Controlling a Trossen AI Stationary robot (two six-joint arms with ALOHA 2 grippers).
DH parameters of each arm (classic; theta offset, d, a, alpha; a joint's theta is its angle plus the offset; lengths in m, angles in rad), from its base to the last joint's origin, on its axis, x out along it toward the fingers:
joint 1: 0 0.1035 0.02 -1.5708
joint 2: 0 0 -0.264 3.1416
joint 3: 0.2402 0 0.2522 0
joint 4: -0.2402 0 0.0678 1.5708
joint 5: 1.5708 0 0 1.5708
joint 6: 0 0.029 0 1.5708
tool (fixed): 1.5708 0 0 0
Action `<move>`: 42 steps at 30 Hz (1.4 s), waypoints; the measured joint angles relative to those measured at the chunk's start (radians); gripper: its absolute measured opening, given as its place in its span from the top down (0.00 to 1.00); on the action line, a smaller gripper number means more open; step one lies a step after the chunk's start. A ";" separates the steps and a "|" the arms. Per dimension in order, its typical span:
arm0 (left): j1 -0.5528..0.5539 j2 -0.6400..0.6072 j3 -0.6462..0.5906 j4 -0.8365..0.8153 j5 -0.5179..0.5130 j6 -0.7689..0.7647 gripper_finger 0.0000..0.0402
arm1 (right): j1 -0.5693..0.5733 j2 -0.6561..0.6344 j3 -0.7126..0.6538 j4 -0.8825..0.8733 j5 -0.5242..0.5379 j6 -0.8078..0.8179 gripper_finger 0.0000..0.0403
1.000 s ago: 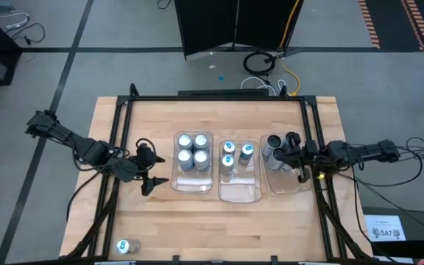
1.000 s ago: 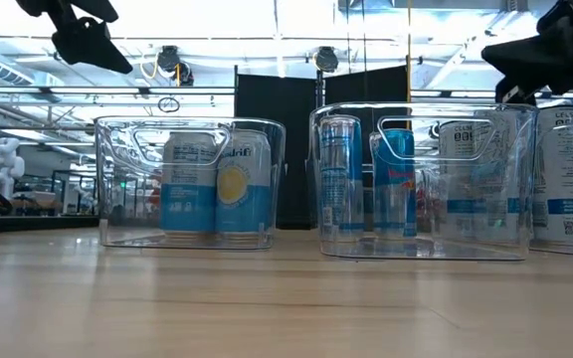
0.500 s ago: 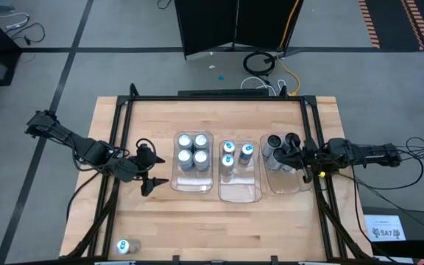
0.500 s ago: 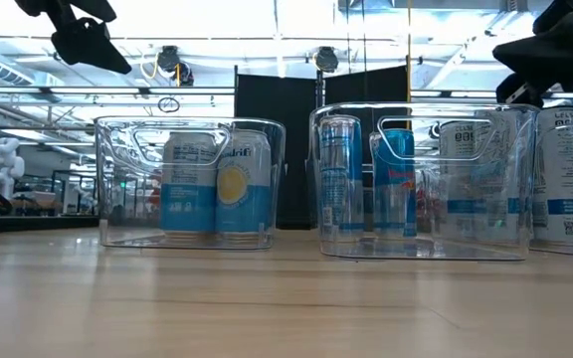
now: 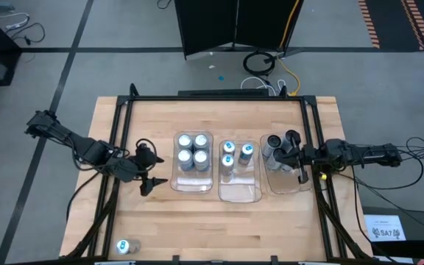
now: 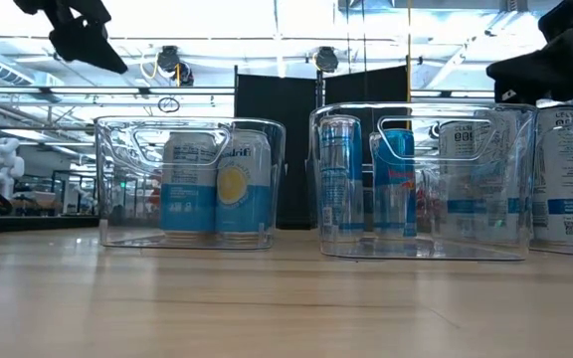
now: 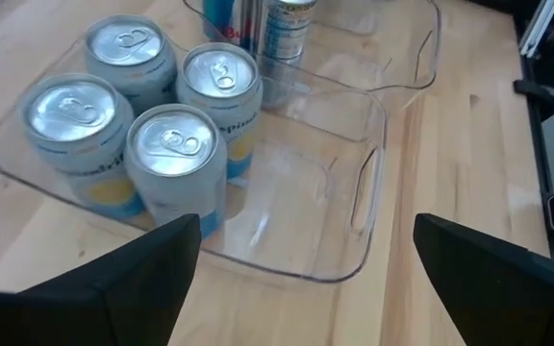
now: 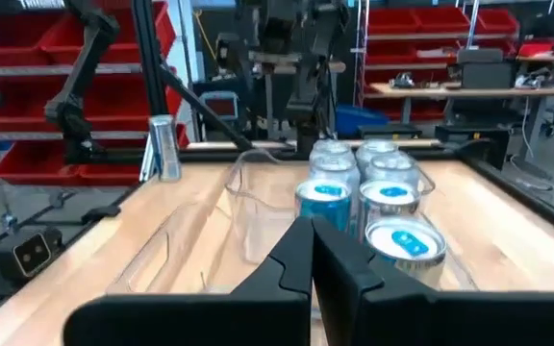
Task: Sort soda cans
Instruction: Put the blue soda can into the middle transparent bin
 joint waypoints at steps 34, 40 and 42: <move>-0.457 0.460 0.673 -0.819 0.263 -1.402 0.03 | 0.000 0.000 0.003 -0.003 -0.007 -0.017 1.00; -0.543 0.548 0.673 -0.811 0.291 -1.564 0.03 | 0.001 0.000 0.003 -0.003 -0.007 -0.017 1.00; -0.558 0.573 0.673 -0.805 0.299 -1.571 0.03 | 0.001 0.000 0.003 -0.003 -0.007 -0.016 1.00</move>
